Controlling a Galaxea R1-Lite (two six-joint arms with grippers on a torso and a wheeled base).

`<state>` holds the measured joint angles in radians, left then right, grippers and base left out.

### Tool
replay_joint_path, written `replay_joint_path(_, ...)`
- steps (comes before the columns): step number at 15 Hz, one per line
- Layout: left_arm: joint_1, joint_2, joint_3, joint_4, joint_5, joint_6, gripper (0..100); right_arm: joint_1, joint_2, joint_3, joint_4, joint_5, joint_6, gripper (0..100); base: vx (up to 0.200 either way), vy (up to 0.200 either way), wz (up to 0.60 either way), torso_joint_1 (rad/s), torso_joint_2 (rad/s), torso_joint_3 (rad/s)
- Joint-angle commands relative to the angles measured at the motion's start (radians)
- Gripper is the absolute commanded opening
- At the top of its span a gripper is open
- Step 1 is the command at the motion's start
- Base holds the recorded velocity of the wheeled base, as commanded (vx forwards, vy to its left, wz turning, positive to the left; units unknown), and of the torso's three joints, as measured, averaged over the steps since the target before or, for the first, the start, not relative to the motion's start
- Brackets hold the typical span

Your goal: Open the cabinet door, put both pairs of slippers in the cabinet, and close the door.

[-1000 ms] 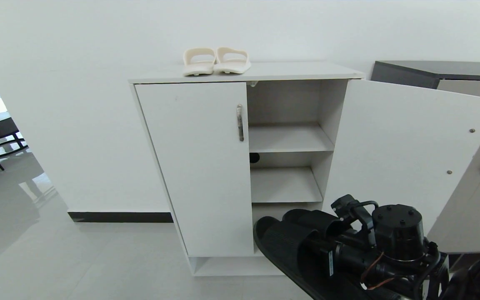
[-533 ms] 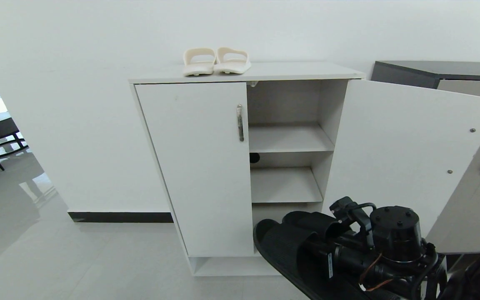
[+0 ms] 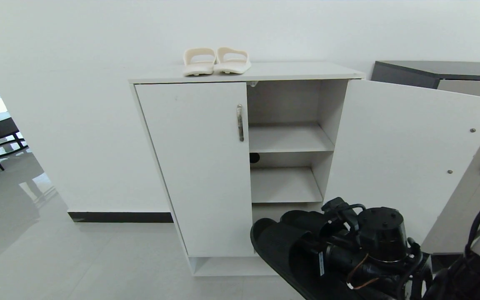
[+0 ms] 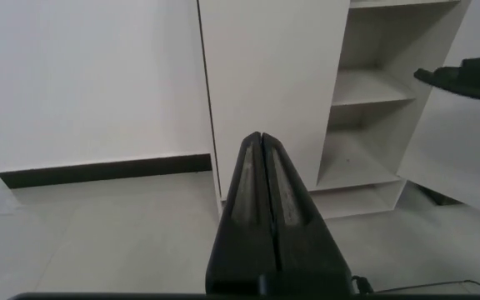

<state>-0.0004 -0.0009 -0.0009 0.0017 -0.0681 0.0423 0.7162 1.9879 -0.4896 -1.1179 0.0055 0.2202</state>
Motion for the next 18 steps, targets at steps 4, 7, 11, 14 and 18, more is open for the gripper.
replay_joint_path(4,-0.001,0.002,-0.001,0.000,-0.002,0.004,0,0.060,0.149,-0.391,0.362,-0.338,0.165,0,0.000,0.000,0.00,0.000,0.00,0.000)
replay_joint_path(7,-0.001,0.002,-0.001,0.000,-0.001,-0.002,0,0.060,0.261,-0.526,0.461,-0.608,0.223,0,0.000,0.000,0.00,0.000,0.00,0.000)
replay_joint_path(11,-0.001,0.009,-0.001,0.001,-0.001,-0.004,0,0.049,0.308,-0.508,0.213,-0.624,0.143,0,0.000,0.000,0.00,0.000,0.00,-0.043)
replay_joint_path(14,-0.001,0.009,-0.001,0.001,-0.001,-0.006,0,0.045,0.390,-0.508,0.026,-0.661,0.056,0,0.000,0.000,0.00,-0.001,0.00,-0.170)
replay_joint_path(18,-0.001,0.005,-0.001,0.001,-0.001,-0.006,0,0.019,0.408,-0.590,0.003,-0.688,0.014,0,0.000,0.000,0.00,0.001,0.00,-0.193)
